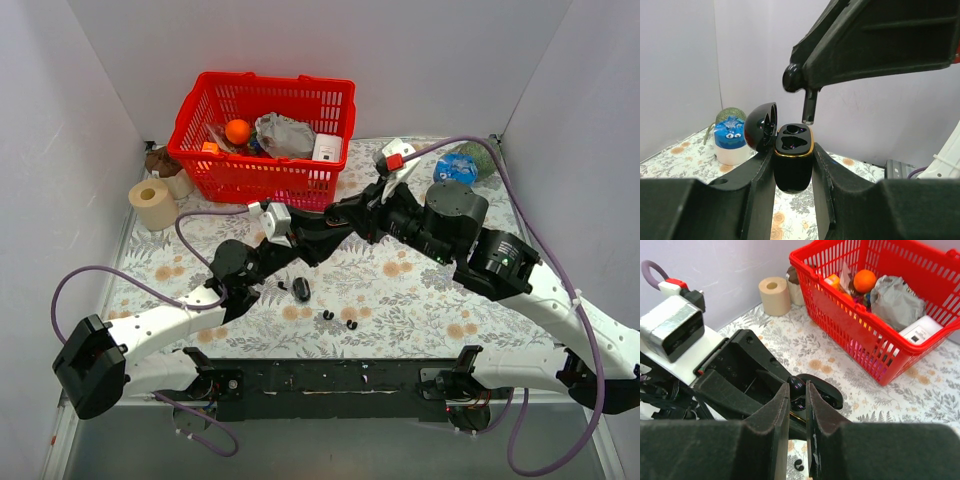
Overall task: Insert the wireless bluetooth earbuds into the charging case
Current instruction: Place the earbud in the charging case.
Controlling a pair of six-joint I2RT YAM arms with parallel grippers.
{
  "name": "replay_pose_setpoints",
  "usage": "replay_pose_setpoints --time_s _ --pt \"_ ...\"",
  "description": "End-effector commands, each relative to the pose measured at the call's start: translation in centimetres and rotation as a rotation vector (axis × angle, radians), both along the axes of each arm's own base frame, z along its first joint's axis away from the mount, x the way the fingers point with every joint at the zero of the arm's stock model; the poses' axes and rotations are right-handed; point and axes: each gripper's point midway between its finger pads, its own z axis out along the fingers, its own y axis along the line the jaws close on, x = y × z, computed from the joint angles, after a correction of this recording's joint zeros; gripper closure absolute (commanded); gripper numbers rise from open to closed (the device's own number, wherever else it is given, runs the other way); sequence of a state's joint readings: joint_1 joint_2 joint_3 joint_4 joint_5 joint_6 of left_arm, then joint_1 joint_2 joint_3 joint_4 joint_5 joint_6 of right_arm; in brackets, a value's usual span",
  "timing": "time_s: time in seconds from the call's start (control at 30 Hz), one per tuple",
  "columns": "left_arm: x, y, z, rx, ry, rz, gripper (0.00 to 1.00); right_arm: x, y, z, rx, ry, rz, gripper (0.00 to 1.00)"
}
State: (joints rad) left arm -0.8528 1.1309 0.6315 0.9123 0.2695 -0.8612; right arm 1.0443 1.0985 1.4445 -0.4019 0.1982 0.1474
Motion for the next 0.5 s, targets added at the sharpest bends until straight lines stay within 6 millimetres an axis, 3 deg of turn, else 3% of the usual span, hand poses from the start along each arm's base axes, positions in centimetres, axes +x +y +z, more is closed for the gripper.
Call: replay_pose_setpoints --time_s 0.0,0.47 --pt "0.3 -0.1 2.2 -0.028 -0.004 0.005 1.0 0.6 -1.0 4.3 0.053 -0.154 -0.054 0.99" --pt "1.0 -1.2 6.4 -0.08 -0.102 0.006 1.0 1.2 -1.6 10.3 -0.084 -0.429 -0.152 0.99"
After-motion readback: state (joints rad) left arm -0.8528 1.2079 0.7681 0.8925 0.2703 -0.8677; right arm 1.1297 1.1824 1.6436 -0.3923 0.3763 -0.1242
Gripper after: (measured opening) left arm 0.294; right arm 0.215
